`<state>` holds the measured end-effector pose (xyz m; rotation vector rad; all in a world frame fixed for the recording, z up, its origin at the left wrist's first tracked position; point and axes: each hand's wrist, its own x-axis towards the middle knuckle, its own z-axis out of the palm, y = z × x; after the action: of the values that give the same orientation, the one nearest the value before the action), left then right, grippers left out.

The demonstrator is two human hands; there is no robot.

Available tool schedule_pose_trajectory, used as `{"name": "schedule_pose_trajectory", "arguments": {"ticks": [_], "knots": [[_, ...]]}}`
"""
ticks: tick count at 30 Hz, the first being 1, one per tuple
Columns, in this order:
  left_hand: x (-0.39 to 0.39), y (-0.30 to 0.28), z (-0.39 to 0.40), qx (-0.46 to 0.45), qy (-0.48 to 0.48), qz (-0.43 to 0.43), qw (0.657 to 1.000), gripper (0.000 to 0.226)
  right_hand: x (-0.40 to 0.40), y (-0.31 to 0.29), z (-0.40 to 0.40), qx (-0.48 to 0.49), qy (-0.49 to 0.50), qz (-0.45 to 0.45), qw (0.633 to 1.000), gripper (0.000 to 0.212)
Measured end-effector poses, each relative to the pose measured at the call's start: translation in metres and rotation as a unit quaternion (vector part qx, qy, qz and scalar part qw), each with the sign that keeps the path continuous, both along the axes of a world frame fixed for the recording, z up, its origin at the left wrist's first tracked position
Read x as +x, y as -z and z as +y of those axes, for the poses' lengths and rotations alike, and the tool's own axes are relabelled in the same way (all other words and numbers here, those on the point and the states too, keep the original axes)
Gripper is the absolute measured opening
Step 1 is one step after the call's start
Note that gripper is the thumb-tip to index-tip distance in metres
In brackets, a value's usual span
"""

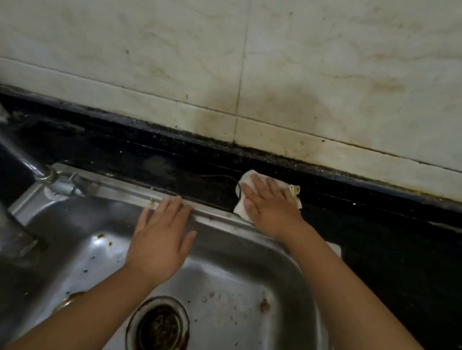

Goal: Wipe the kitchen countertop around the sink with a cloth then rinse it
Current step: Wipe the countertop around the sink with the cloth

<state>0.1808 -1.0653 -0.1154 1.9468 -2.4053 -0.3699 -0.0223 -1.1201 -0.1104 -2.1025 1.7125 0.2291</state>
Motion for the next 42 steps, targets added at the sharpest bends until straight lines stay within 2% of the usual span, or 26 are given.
{"name": "schedule_pose_trajectory", "arguments": {"ticks": [2, 6, 9, 13, 17, 18, 21, 22, 25, 28, 31, 34, 35, 36, 38, 40, 42], "knots": [[0.015, -0.001, 0.005, 0.012, -0.027, -0.013, 0.999, 0.075, 0.021, 0.001, -0.007, -0.002, -0.034, -0.004, 0.999, 0.048], [0.037, 0.001, 0.009, 0.014, -0.077, -0.014, 0.997, 0.072, 0.072, 0.002, -0.027, 0.009, -0.095, -0.03, 0.995, 0.046], [0.047, 0.004, 0.009, 0.019, -0.111, -0.02, 0.993, 0.058, 0.099, 0.002, -0.036, 0.004, -0.123, -0.044, 0.991, 0.046], [0.04, 0.008, 0.02, 0.045, -0.105, -0.003, 0.993, 0.059, 0.089, 0.002, -0.025, 0.0, -0.134, -0.049, 0.99, 0.046], [0.025, 0.013, 0.033, 0.064, -0.094, 0.028, 0.993, 0.06, 0.045, 0.0, 0.002, -0.001, -0.122, -0.017, 0.992, 0.049], [0.022, 0.013, 0.035, 0.071, -0.089, 0.027, 0.993, 0.06, 0.031, -0.001, 0.009, -0.004, -0.118, -0.008, 0.993, 0.055], [0.019, 0.013, 0.04, 0.083, -0.079, 0.016, 0.993, 0.059, -0.009, -0.005, 0.026, -0.008, -0.084, 0.005, 0.996, 0.107], [0.017, 0.012, 0.04, 0.083, -0.08, 0.017, 0.993, 0.058, -0.018, -0.006, 0.03, -0.007, -0.077, 0.019, 0.997, 0.11], [0.009, 0.006, 0.04, 0.074, -0.086, 0.053, 0.992, 0.057, -0.031, -0.007, 0.04, 0.0, -0.067, 0.045, 0.997, 0.1], [0.0, -0.001, 0.036, 0.041, -0.086, 0.085, 0.992, 0.059, -0.034, -0.005, 0.045, -0.012, -0.055, 0.049, 0.997, 0.115], [-0.002, -0.003, 0.035, 0.03, -0.084, 0.084, 0.992, 0.06, -0.031, -0.001, 0.046, -0.027, -0.038, 0.037, 0.998, 0.104], [-0.004, -0.004, 0.029, 0.032, -0.063, 0.039, 0.997, 0.062, -0.03, 0.002, 0.048, -0.031, -0.026, 0.026, 0.999, 0.125], [-0.004, -0.005, 0.024, 0.03, -0.063, 0.034, 0.997, 0.062, -0.03, 0.003, 0.047, -0.027, -0.021, 0.019, 0.999, 0.124], [-0.004, -0.006, 0.019, 0.023, -0.067, 0.033, 0.997, 0.062, -0.029, 0.003, 0.046, -0.023, -0.018, 0.011, 0.999, 0.114], [-0.004, -0.007, 0.006, 0.003, -0.077, 0.047, 0.996, 0.061, -0.025, 0.003, 0.042, -0.028, -0.022, 0.013, 0.999, 0.077], [-0.003, -0.007, -0.006, -0.007, -0.079, 0.062, 0.995, 0.058, -0.02, 0.003, 0.038, -0.02, -0.019, 0.022, 0.999, 0.052], [-0.003, -0.007, -0.013, 0.009, -0.059, 0.045, 0.997, 0.054, -0.015, 0.002, 0.031, -0.009, -0.018, 0.016, 1.0, 0.048]]}}
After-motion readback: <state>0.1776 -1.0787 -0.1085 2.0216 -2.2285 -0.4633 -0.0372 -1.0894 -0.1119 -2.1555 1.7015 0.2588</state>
